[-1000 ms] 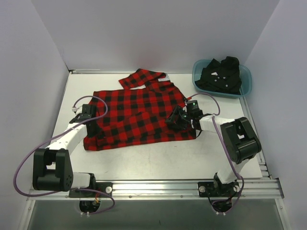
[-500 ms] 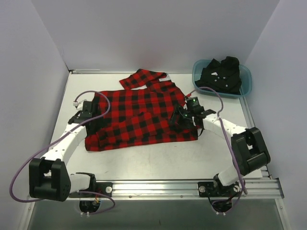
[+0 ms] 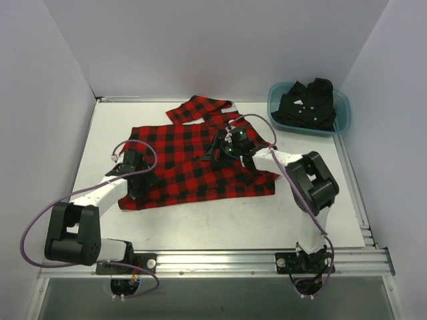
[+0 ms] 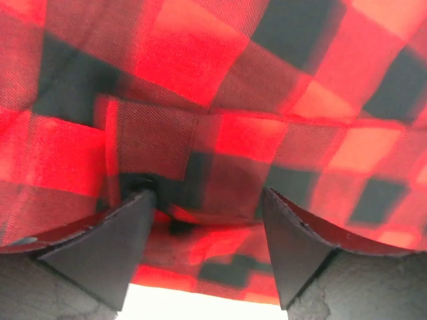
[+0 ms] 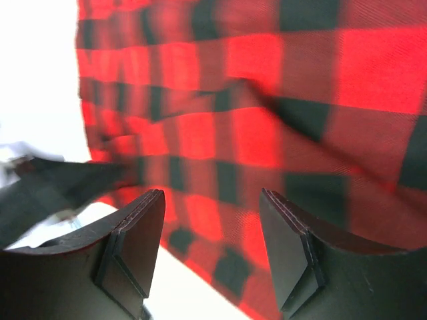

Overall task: Fold and stack the long sleeve shirts
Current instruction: Fold the shirt

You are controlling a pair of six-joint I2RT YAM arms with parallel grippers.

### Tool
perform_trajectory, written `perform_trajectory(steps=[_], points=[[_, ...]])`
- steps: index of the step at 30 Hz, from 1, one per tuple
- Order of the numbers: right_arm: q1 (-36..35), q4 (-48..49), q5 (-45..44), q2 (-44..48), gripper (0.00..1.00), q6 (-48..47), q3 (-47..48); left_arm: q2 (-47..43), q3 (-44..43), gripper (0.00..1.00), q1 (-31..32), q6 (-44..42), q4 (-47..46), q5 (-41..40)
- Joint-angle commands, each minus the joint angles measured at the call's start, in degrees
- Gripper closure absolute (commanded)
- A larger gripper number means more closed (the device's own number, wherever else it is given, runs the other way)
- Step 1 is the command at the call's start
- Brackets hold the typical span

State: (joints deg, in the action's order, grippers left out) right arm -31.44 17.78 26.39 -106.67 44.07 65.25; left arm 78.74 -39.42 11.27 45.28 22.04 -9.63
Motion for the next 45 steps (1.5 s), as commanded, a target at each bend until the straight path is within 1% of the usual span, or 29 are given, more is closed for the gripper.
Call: perform_trajectory(steps=[1, 4, 6, 8, 10, 11, 12, 13, 15, 18, 21, 22, 23, 25, 26, 27, 29, 30, 32, 33, 35, 38, 43, 45], points=[[0.68, 5.95, 0.86, -5.55, 0.41, 3.48, -0.3, -0.17, 4.25, 0.2, -3.7, 4.38, -6.04, 2.59], [2.08, 6.56, 0.07, -7.23, 0.41, 3.21, -2.84, -1.39, 6.89, 0.2, -6.08, 4.73, -6.49, 3.21], [4.01, 8.4, -0.73, -6.28, 0.41, 3.3, -7.49, -2.7, 8.04, 0.2, -7.04, 4.73, -6.4, 2.95], [5.86, 7.98, -1.25, -4.69, 0.41, 2.86, -11.61, -4.37, 8.39, 0.2, -7.66, 5.0, -5.79, 2.51], [8.75, 6.05, -1.87, -1.01, 0.41, 0.93, -13.74, -5.61, 8.22, 0.2, -8.37, 4.73, -5.08, 2.42], [9.46, 2.91, -2.22, 0.75, 0.41, -0.12, -14.45, -7.01, 7.87, 0.2, -8.45, 4.56, -3.51, 2.42], [9.9, 0.96, -3.35, 4.33, 0.41, -3.17, -15.41, -7.8, 6.74, 0.2, -8.45, 4.3, -2.63, 2.59], [10.34, -3.93, -4.06, 6.37, 0.4, -4.86, -15.51, -8.86, 6.29, 0.2, -8.45, 3.68, -1.49, 2.86], [10.26, -7.83, -5.21, 12.06, 0.4, -7.33, -15.94, -12.63, 5.5, 0.19, -8.45, 3.24, 1.5, 3.04], [10.0, -9.7, -3.02, 17.7, 0.4, -7.78, -18.05, -18.43, 6.19, 0.19, -8.45, 3.15, 3.79, 2.95], [7.9, -9.17, 1.63, 19.57, 0.4, -5.85, -19.81, -21.96, 8.83, 0.19, -8.45, 3.76, 4.85, 1.99], [6.67, -7.51, 3.3, 19.57, 0.41, -5.23, -19.73, -22.48, 10.4, 0.2, -8.45, 4.11, 4.85, 1.63], [3.0, -6.8, 3.66, 19.4, 0.41, -3.83, -19.29, -22.75, 11.02, 0.21, -8.54, 4.29, 4.85, 0.76], [-0.88, -4.96, 4.45, 16.95, 0.41, -2.16, -17.71, -22.67, 12.17, 0.22, -8.54, 4.64, 4.07, -0.3], [-2.99, -2.34, 5.68, 15.63, 0.41, -0.06, -15.44, -21.8, 13.22, 0.23, -8.72, 4.91, 2.84, -1.61], [-6.06, -0.92, 6.12, 12.57, 0.41, 1.0, -14.29, -21.18, 13.66, 0.24, -9.15, 5.34, 2.4, -1.88], [-8.71, 3.64, 6.39, 9.31, 0.43, 3.02, -11.39, -19.16, 14.45, 0.24, -9.95, 6.48, 1.6, -2.85], [-10.46, 5.14, 6.3, 6.16, 0.43, 5.12, -10.77, -18.63, 15.42, 0.24, -10.73, 7.1, 1.34, -2.94], [-11.27, 11.55, 6.56, 2.98, 0.44, 7.77, -10.85, -17.57, 16.56, 0.24, -10.92, 8.51, 0.29, -2.5], [-11.27, 13.49, 7.18, 0.09, 0.45, 10.22, -11.11, -17.65, 17.7, 0.24, -13.09, 9.38, 0.11, -2.15], [-11.1, 17.1, 8.06, -2.74, 0.46, 11.47, -12.42, -18.61, 18.76, 0.24, -13.81, 9.83, -0.33, -2.06], [-9.26, 18.17, 7.1, -3.1, 0.46, 11.47, -17.25, -20.63, 20.25, 0.24, -15.22, 10.18, -0.25, -2.24], [-4.17, 18.08, 7.36, 0.67, 0.46, 9.98, -26.99, -22.66, 21.84, 0.25, -17.76, 11.32, 0.19, -2.24], [-0.56, 17.73, 7.88, 3.13, 0.46, 9.1, -31.21, -22.49, 21.75, 0.25, -18.21, 11.32, 0.37, -2.06]])
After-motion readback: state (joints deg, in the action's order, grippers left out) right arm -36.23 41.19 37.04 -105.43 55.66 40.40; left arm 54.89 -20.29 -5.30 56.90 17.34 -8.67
